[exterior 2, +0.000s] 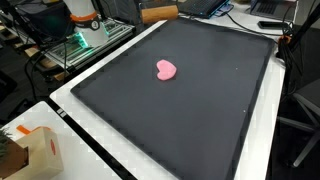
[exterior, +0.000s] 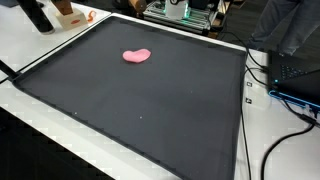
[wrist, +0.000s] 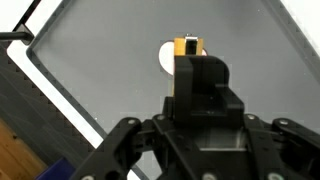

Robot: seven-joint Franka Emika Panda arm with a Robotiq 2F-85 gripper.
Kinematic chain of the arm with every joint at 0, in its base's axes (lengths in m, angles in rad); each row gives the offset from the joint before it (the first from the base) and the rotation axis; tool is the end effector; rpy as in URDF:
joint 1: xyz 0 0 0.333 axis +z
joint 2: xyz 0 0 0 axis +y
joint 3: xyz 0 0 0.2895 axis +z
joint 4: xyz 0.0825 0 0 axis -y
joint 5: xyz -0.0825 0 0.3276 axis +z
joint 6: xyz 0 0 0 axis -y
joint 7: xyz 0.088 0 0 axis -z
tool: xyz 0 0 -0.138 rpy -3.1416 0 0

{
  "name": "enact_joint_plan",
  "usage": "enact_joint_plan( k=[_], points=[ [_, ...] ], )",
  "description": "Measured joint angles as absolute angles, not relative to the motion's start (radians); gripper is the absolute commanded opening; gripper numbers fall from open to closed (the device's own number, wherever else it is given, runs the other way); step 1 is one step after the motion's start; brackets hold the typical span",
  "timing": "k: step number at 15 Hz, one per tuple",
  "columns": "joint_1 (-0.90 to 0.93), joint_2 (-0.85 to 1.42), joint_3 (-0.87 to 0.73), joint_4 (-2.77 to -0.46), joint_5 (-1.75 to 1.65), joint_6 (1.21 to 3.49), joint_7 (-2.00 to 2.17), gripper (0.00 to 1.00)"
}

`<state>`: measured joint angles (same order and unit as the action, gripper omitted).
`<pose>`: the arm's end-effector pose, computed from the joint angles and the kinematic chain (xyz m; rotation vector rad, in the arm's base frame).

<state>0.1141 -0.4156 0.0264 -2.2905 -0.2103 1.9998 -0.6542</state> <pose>0.3995 0.0385 0.4878 2.6380 1.2241 0.0979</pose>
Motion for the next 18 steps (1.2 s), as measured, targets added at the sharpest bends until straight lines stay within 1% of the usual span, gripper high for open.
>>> enact_joint_plan(
  k=[4, 5, 9, 18],
  points=[
    [0.114, -0.416, 0.026, -2.291, -0.210, 2.000, -0.655, 0.49],
    [0.114, -0.416, 0.026, -2.291, -0.210, 2.000, -0.655, 0.24],
    [0.117, -0.399, 0.022, -2.291, -0.196, 2.000, -0.669, 0.24],
    [0.138, -0.217, -0.003, -2.340, -0.135, 2.101, -0.931, 0.24]
  ],
)
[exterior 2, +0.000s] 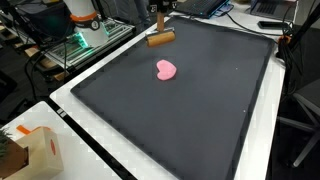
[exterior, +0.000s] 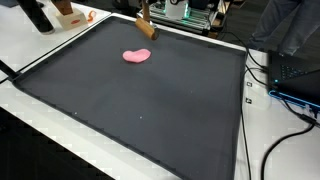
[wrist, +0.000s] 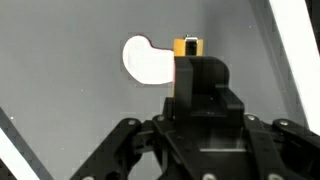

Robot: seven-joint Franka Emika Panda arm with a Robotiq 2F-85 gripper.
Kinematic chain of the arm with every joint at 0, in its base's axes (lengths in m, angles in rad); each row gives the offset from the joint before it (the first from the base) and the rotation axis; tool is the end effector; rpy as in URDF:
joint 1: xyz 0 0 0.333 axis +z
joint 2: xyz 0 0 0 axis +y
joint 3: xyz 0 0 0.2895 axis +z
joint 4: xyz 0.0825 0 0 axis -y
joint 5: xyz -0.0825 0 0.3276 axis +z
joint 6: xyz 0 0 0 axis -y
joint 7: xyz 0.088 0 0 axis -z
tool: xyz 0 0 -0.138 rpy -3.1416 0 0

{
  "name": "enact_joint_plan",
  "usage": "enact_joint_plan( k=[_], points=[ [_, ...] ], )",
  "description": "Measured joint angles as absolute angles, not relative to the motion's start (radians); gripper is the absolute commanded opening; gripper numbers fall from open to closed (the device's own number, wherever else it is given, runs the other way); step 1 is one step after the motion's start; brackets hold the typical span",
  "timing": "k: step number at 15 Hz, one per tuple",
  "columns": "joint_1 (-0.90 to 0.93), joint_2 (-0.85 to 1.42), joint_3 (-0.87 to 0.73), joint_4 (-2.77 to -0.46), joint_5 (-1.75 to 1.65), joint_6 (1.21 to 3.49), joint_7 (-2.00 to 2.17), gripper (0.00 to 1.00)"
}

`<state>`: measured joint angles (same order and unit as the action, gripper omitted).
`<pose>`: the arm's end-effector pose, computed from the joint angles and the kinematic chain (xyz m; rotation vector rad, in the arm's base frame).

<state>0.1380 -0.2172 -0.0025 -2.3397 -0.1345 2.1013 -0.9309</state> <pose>0.4233 0.0476 0.3928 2.5649 1.6365 -0.0974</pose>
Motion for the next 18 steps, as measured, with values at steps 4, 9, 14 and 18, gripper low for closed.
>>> enact_joint_plan(
  k=[4, 9, 14, 18],
  points=[
    [0.126, -0.158, -0.003, -2.364, -0.134, 2.174, -0.982, 0.24],
    [0.107, -0.111, -0.004, -2.393, -0.134, 2.277, -1.036, 0.24],
    [0.086, -0.072, -0.004, -2.400, -0.134, 2.330, -1.076, 0.24],
    [0.076, -0.045, -0.004, -2.401, -0.134, 2.341, -1.105, 0.24]
  ],
)
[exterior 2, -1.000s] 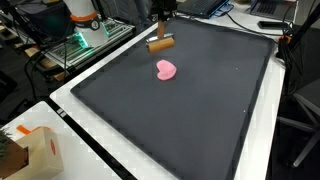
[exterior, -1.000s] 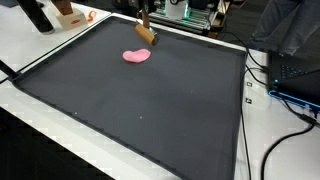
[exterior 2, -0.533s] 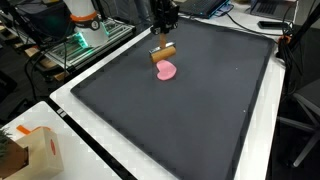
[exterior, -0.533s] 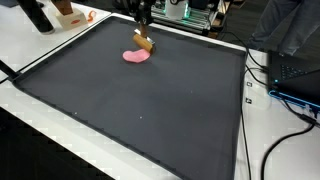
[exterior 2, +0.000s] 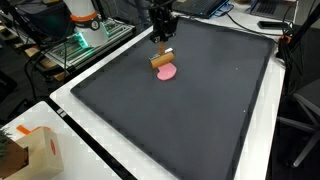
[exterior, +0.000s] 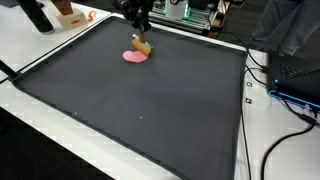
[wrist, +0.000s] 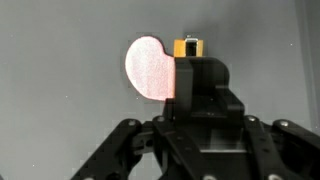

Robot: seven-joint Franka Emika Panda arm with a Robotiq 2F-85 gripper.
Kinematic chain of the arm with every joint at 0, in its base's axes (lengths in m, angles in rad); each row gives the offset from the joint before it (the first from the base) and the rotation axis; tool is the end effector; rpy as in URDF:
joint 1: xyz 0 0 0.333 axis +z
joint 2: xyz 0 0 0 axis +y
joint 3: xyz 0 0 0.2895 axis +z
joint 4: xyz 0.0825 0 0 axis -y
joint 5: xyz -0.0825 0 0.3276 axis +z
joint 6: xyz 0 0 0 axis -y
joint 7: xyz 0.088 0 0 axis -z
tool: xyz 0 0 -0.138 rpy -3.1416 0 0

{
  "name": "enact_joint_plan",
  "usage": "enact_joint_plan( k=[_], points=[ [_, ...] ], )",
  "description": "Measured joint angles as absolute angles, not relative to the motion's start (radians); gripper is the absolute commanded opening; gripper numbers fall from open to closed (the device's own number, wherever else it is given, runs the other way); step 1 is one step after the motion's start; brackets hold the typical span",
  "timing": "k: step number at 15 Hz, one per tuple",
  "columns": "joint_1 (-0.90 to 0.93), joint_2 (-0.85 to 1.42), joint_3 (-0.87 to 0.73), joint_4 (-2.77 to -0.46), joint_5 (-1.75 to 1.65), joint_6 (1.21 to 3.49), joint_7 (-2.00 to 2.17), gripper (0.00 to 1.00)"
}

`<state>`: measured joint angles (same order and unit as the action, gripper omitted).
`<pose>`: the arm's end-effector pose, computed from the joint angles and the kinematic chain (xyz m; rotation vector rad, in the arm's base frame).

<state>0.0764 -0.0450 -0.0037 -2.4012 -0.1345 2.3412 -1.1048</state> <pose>0.4447 0.0273 0.3135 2.4653 1.8202 -0.0923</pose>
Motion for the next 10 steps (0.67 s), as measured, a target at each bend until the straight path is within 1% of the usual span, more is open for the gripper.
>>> enact_joint_plan(
  k=[10],
  points=[
    [0.053, -0.018, -0.003, -2.406, -0.135, 2.432, -1.150, 0.24]
  ],
)
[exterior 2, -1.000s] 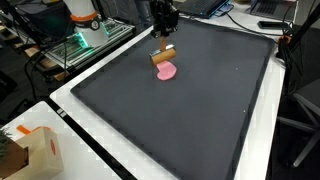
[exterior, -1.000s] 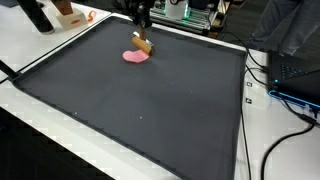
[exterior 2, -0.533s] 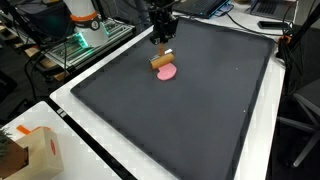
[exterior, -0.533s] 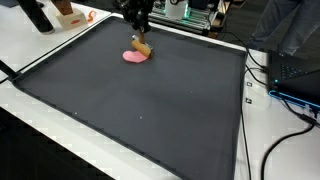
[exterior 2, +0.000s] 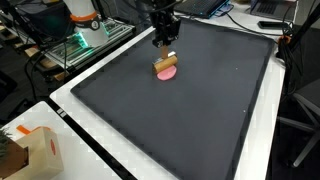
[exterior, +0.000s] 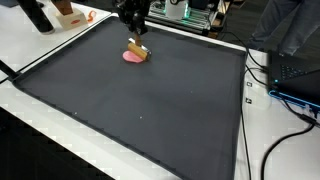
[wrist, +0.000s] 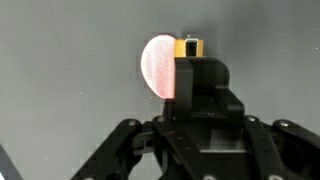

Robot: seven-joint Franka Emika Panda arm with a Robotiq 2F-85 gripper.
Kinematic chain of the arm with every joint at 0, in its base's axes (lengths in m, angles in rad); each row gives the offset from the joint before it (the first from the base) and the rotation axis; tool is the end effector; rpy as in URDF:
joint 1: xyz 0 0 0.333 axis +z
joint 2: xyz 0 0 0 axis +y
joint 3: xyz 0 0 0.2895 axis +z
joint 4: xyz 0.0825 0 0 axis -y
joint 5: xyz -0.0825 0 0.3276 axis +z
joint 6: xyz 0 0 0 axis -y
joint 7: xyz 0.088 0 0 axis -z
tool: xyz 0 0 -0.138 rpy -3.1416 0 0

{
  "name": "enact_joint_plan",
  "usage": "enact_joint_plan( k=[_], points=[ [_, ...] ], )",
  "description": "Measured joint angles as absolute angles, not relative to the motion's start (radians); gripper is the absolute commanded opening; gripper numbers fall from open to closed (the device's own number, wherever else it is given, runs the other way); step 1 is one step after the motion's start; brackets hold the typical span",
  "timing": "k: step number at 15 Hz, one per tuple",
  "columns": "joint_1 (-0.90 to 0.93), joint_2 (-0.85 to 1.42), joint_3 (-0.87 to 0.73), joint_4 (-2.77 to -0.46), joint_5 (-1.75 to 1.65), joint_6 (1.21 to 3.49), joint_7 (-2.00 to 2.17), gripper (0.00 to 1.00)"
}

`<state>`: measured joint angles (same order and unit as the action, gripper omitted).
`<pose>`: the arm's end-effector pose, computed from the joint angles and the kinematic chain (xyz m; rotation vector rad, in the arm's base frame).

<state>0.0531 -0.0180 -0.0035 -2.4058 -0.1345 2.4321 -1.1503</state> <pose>0.4554 0.0195 0.3077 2.4216 1.8410 -0.0141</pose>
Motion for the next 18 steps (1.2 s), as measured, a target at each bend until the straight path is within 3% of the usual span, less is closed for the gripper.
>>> enact_joint_plan(
  k=[18],
  points=[
    [0.030, -0.005, -0.003, -2.407, -0.135, 2.497, -1.152, 0.24]
  ],
)
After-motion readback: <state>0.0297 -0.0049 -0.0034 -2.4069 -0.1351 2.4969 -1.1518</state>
